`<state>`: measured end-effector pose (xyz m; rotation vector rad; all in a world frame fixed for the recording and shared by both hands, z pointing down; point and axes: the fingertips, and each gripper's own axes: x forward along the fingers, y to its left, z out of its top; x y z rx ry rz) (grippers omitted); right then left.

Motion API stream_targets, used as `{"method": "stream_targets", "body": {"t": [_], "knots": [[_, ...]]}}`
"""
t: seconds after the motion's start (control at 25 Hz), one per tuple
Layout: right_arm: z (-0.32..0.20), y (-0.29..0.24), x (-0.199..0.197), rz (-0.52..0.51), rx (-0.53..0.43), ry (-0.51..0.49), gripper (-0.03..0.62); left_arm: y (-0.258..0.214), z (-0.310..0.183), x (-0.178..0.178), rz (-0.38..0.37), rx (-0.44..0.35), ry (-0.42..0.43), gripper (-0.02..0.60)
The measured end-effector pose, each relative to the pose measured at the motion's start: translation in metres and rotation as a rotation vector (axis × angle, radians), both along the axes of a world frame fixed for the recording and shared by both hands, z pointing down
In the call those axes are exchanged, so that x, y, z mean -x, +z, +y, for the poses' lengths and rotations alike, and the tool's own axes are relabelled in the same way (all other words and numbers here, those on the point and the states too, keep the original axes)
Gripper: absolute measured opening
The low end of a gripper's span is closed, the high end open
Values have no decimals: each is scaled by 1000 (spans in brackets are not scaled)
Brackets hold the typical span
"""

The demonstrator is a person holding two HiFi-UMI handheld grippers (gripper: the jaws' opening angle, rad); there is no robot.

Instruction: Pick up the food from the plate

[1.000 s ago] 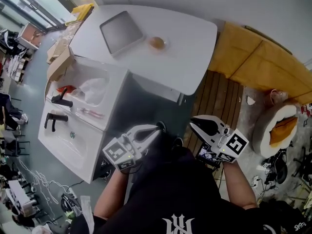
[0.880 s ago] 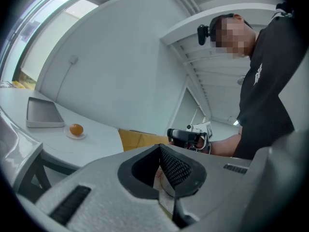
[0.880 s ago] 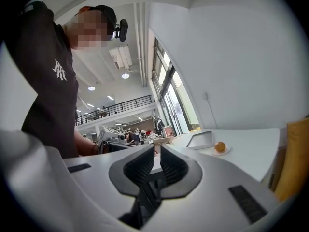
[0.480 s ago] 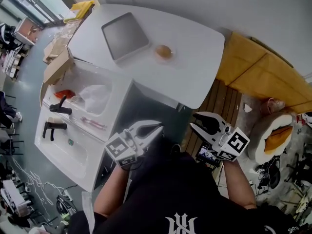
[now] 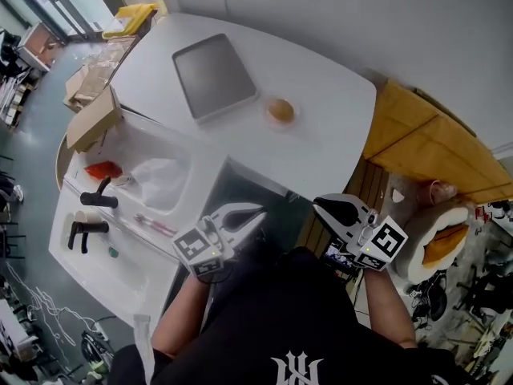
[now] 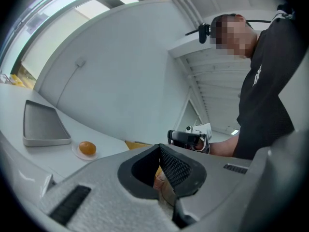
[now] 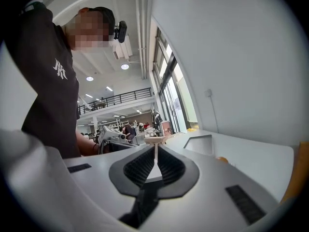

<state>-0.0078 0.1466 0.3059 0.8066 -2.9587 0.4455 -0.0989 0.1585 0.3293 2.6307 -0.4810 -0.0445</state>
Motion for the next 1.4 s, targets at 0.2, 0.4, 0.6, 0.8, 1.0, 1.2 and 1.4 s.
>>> {"method": "stream_targets", "body": {"t": [0.2,0.4,0.6,0.8,1.0,1.2,1.4], "knots": [[-30,-2,12,2,-8,0,6,15,-22,18,0,10,-6,6],[-61,3,5,-18,6,-10,5,20,-49,15,-23,27,-42,6],[-100,19,3,-35,21,-58,6,22,-88,20,-45,28,-111,6],[-151,30,0,-26,34,-98,6,31,-133,19,-86,58,-165,6],[-199,50,-26,53,31,-130,6,44,-173,0,-112,81,-195,6],[-229,65,-43,37,52,-124,8,54,-201,-13,-151,91,-208,6],[-254,85,-40,45,86,-140,109,58,-232,-25,-119,93,-216,6]]}}
